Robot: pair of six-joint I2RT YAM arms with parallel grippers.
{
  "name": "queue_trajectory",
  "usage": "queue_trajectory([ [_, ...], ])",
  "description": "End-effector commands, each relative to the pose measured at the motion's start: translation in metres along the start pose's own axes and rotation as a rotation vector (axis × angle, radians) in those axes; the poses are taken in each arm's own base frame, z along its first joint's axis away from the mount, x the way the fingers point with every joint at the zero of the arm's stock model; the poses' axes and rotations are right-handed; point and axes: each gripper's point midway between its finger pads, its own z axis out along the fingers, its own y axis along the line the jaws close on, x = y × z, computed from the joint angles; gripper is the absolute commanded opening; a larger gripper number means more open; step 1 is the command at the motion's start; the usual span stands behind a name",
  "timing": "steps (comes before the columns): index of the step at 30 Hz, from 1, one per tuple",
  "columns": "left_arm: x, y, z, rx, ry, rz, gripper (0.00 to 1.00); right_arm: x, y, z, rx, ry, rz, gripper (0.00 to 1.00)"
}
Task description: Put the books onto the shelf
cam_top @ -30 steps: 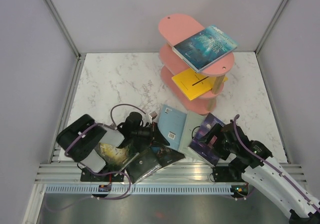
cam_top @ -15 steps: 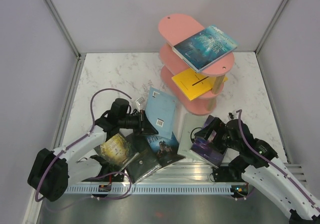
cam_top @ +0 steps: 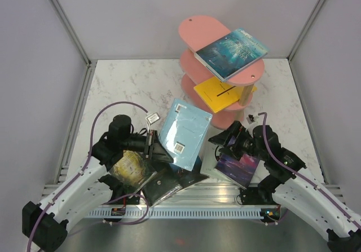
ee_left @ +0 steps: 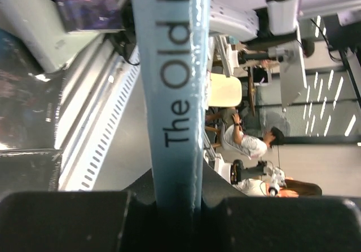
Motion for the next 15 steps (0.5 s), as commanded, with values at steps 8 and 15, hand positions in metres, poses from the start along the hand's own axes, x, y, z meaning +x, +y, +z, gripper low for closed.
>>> queue_trajectory([
  [8, 0.025, -0.035, -0.016, 0.129, 0.034, 0.058, 0.02, -0.004, 0.096, -0.02, -0.364, -0.017, -0.049, 0.98],
  [15, 0.025, -0.046, -0.02, 0.146, 0.027, 0.079, 0.02, 0.003, 0.118, -0.016, -0.436, 0.008, -0.062, 0.98],
])
